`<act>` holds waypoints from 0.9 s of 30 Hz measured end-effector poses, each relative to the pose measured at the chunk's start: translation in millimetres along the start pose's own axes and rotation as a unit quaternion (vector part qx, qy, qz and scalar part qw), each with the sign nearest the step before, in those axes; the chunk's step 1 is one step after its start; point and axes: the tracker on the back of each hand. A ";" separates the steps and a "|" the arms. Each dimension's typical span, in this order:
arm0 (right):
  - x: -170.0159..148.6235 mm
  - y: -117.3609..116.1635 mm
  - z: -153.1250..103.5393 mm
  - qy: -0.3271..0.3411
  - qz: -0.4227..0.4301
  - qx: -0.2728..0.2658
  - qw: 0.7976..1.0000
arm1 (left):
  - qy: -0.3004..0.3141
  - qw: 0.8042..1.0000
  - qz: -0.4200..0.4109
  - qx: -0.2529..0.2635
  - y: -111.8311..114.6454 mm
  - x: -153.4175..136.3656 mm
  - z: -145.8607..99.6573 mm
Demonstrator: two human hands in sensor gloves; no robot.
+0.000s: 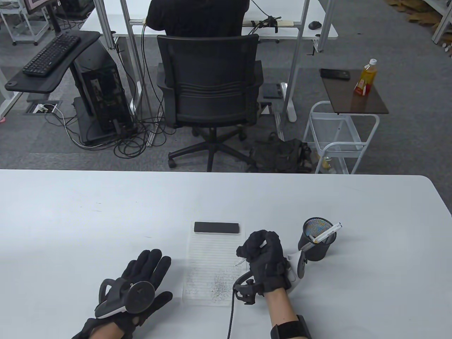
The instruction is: Press to extend mechanical pencil leads
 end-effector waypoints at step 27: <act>-10.3 -3.2 -0.4 -0.006 -0.010 0.002 1.000 | 0.000 1.000 -0.002 0.001 0.1 -0.2 -0.4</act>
Point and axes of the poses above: the tracker on the back of each hand, its own x axis roughly to the thumb side, its own z axis roughly from the wrist to the fingertips, y = z × x, and after that the axes turned 11 degrees about -y, right-handed
